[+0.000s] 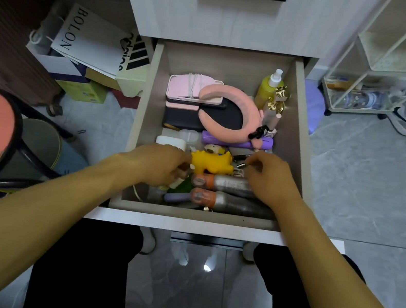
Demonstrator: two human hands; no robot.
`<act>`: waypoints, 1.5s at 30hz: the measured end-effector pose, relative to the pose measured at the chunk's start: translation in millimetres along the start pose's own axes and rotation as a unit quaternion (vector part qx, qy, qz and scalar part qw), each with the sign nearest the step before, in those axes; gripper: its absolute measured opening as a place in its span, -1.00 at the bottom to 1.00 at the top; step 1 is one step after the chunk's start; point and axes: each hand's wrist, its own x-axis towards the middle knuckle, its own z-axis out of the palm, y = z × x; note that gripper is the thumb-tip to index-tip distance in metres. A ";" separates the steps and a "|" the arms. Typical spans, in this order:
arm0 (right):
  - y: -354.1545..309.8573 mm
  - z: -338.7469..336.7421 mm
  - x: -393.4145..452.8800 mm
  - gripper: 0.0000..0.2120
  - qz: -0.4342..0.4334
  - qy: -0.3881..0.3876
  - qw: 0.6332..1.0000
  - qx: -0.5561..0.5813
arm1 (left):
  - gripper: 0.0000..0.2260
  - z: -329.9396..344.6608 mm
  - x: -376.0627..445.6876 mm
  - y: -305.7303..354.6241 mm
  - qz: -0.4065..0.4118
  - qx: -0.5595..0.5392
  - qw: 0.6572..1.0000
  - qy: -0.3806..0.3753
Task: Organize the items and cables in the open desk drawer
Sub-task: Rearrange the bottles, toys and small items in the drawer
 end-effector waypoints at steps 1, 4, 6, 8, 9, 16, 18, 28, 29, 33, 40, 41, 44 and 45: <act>2.4 -1.3 -2.0 -0.79 0.019 -0.005 1.000 0.001 | -0.85 2.0 1.1 2.8 -0.002 -0.071 0.997 0.014; 3.9 -4.5 -7.2 -0.78 0.060 -0.013 0.998 -0.001 | -0.93 -0.8 9.3 20.3 -0.006 -0.250 0.964 0.095; 1.9 -5.0 -10.7 -0.75 0.076 -0.024 0.997 -0.019 | -0.87 -6.1 25.0 34.6 -0.025 -0.346 0.930 0.124; -0.5 -5.3 -13.5 -0.71 0.087 -0.040 0.994 -0.042 | -0.84 -11.8 45.3 49.6 -0.053 -0.418 0.897 0.130; 0.7 -7.6 -14.8 -0.70 0.089 -0.049 0.993 -0.055 | -0.85 -14.5 57.0 59.6 -0.060 -0.436 0.887 0.140; 7.0 -6.4 -13.8 -0.62 0.070 -0.133 0.983 -0.102 | -0.85 1.6 82.7 73.2 -0.040 -0.414 0.893 0.170; 11.2 -2.4 -12.0 -0.51 0.047 -0.196 0.968 -0.149 | -0.88 4.4 69.3 63.5 -0.003 -0.312 0.932 0.185; 5.2 -1.3 5.9 -0.34 -0.018 -0.280 0.909 -0.309 | -0.35 4.1 25.9 47.1 0.109 -0.045 0.993 -0.013; 4.5 -2.2 6.3 -0.34 -0.021 -0.280 0.908 -0.312 | -0.38 2.9 28.7 47.3 0.111 -0.031 0.993 -0.013; 7.0 -5.4 9.4 -0.41 -0.006 -0.298 0.914 -0.275 | -0.54 -8.9 42.6 52.6 0.101 -0.022 0.994 -0.044; 5.8 -6.7 6.4 -0.48 -0.003 -0.314 0.926 -0.209 | -0.51 -12.0 56.3 67.6 0.068 -0.042 0.991 -0.106; 5.1 -7.9 7.2 -0.49 -0.001 -0.320 0.924 -0.211 | -0.53 -14.3 58.7 68.3 0.060 -0.049 0.990 -0.121; 3.9 -9.0 8.7 -0.48 0.005 -0.323 0.922 -0.215 | -0.56 -18.4 62.1 67.1 0.034 -0.084 0.983 -0.162; 5.5 -8.1 7.9 -0.48 0.001 -0.312 0.926 -0.214 | -0.56 -17.9 62.0 66.7 0.026 -0.102 0.979 -0.174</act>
